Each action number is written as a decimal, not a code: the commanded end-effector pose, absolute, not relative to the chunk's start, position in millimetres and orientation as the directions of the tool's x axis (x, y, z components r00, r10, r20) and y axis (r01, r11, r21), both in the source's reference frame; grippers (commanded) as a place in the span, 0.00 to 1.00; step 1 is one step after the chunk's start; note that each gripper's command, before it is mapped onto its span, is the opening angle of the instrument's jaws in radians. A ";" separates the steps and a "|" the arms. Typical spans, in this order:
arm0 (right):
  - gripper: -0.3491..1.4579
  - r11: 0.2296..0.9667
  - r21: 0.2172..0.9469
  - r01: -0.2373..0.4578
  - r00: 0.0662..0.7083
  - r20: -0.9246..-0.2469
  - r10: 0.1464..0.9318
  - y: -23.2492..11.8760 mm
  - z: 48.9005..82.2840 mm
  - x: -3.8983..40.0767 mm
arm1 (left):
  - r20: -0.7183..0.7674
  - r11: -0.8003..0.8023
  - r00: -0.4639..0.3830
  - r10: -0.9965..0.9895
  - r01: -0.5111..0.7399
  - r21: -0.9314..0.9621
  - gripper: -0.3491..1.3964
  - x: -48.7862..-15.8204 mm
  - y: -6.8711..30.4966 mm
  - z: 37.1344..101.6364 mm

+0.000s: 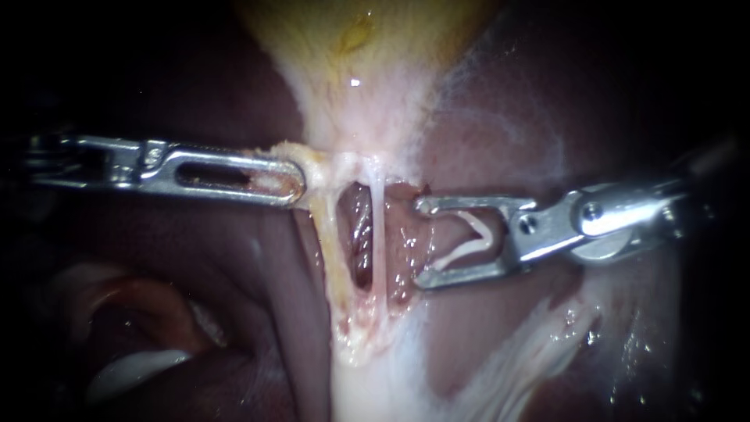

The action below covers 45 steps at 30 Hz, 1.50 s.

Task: Clipping first clip left tube

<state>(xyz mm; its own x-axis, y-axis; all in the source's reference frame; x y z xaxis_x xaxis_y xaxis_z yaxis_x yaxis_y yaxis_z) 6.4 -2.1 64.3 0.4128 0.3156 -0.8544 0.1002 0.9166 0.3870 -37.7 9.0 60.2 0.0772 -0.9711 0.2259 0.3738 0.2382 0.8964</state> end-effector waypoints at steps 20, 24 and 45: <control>0.47 0.860 0.504 0.078 0.419 -0.799 0.430 -5.9 69.3 12.2 | 0.226 0.238 0.077 -0.971 0.375 0.896 0.00 -37.9 9.0 60.2; 0.47 0.851 0.520 0.082 0.421 -0.792 0.443 -6.7 70.3 13.8 | 0.226 0.238 0.076 -0.971 0.375 0.896 0.00 -38.0 9.0 60.1; 0.45 0.776 0.597 0.201 0.409 -0.771 0.488 -9.6 71.6 19.1 | 0.225 0.237 0.075 -0.971 0.376 0.896 0.00 -38.3 9.1 60.1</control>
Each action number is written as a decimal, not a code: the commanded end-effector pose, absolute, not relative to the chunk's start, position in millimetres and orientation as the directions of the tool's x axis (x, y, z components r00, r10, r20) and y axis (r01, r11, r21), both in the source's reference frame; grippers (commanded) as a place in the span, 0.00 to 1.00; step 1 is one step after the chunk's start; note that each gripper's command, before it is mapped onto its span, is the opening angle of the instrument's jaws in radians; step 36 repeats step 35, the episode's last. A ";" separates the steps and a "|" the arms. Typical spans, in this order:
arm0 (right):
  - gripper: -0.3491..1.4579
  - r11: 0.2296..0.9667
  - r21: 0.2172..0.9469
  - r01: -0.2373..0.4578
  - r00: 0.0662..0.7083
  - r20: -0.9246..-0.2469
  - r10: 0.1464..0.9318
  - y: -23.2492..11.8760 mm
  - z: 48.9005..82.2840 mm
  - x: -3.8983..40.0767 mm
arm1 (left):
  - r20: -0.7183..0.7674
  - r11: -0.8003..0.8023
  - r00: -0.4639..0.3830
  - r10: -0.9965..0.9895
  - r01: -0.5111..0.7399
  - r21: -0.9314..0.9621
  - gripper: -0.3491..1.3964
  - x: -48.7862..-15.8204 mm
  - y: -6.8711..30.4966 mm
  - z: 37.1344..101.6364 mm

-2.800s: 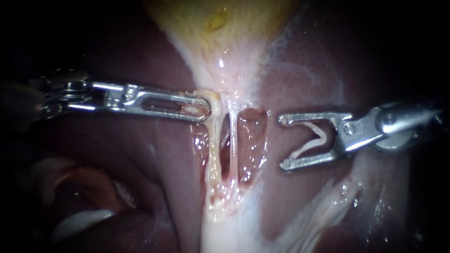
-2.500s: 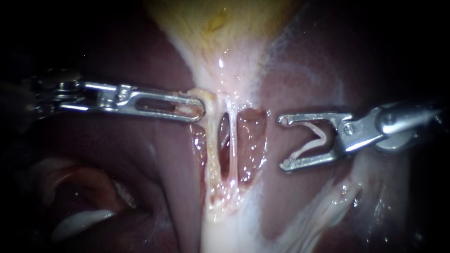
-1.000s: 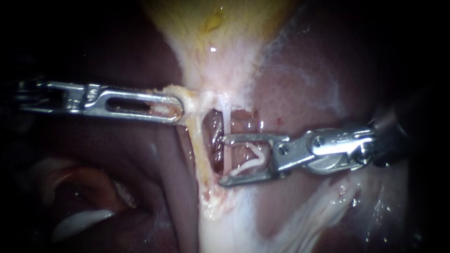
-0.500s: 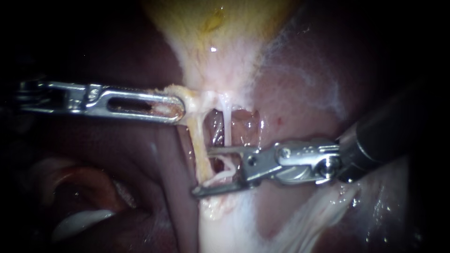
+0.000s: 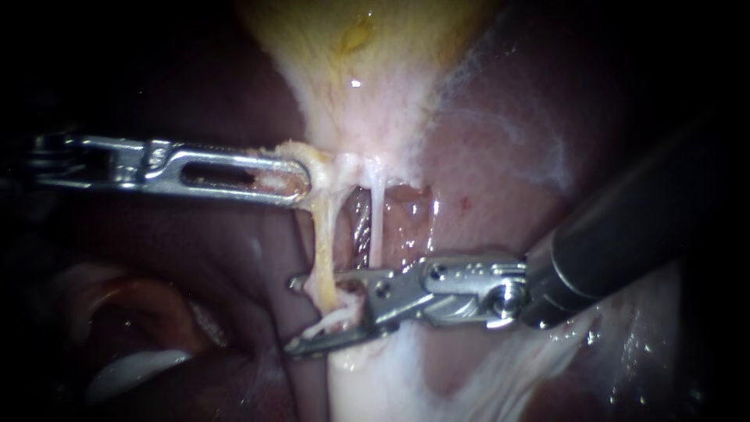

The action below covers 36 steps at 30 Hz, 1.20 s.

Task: Clipping first clip left tube

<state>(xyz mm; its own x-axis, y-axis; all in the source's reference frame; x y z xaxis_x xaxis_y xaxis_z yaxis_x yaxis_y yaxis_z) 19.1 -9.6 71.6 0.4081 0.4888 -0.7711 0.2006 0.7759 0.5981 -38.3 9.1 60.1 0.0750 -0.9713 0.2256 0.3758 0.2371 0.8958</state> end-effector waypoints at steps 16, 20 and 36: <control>0.00 0.760 0.627 0.168 0.413 -0.745 0.523 -9.1 72.5 16.6 | 0.225 0.237 0.075 -0.971 0.376 0.896 0.00 -38.4 9.1 60.2; 0.00 0.738 0.659 0.145 0.428 -0.714 0.554 -8.6 72.3 16.2 | 0.226 0.237 0.075 -0.971 0.376 0.896 0.00 -38.4 9.1 60.2; 0.00 0.738 0.660 0.143 0.452 -0.707 0.544 -8.5 72.2 16.1 | 0.226 0.237 0.075 -0.971 0.376 0.896 0.00 -38.4 9.2 60.3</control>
